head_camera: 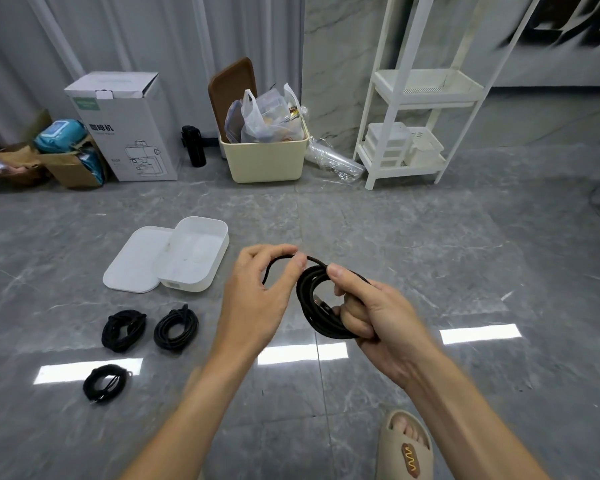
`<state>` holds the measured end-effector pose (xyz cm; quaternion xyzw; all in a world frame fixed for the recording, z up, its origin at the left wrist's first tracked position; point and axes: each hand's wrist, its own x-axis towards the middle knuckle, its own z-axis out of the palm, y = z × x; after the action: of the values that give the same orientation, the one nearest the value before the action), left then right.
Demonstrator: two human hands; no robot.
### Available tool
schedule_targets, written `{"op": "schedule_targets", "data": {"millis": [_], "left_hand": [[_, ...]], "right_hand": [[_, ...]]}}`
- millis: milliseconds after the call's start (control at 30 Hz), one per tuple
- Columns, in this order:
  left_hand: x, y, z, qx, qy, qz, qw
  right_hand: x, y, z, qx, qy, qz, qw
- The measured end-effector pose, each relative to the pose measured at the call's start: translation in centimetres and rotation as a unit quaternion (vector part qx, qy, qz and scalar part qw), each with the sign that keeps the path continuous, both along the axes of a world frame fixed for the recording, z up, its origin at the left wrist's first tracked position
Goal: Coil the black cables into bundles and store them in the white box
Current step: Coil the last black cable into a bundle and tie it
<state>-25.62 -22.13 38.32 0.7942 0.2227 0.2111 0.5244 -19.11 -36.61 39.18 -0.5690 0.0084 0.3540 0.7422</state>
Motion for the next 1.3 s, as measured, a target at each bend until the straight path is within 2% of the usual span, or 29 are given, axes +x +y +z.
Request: {"op": "schedule_targets", "data": {"millis": [100, 233, 333, 600, 800, 1033, 1300], "left_hand": [[-0.5, -0.9, -0.7, 0.037, -0.006, 0.008, 0.999], [-1.2, -2.3, -1.0, 0.013, 0.057, -0.060, 0.997], [-1.3, -2.4, -1.0, 0.008, 0.072, -0.072, 0.995], [-0.9, -2.1, -0.4, -0.123, 0.043, -0.051, 0.990], [-0.8, -2.1, -0.1, -0.170, 0.045, -0.014, 0.984], [-0.8, -1.8, 0.3, -0.266, 0.087, -0.013, 0.960], [-0.6, -1.0, -0.1, -0.317, 0.134, -0.029, 0.938]], "right_hand": [[0.0, 0.2, -0.3, -0.009, 0.005, -0.026, 1.000], [0.0, 0.3, -0.3, -0.012, 0.009, -0.029, 0.999], [-0.1, 0.2, -0.1, -0.014, 0.008, -0.013, 1.000], [-0.1, 0.3, -0.1, -0.003, 0.020, 0.029, 0.999], [0.1, 0.3, -0.2, 0.029, 0.050, 0.047, 0.997], [0.5, -0.2, -0.6, 0.002, 0.065, 0.091, 0.994], [0.7, -0.6, -0.4, -0.034, 0.038, 0.123, 0.991]]}}
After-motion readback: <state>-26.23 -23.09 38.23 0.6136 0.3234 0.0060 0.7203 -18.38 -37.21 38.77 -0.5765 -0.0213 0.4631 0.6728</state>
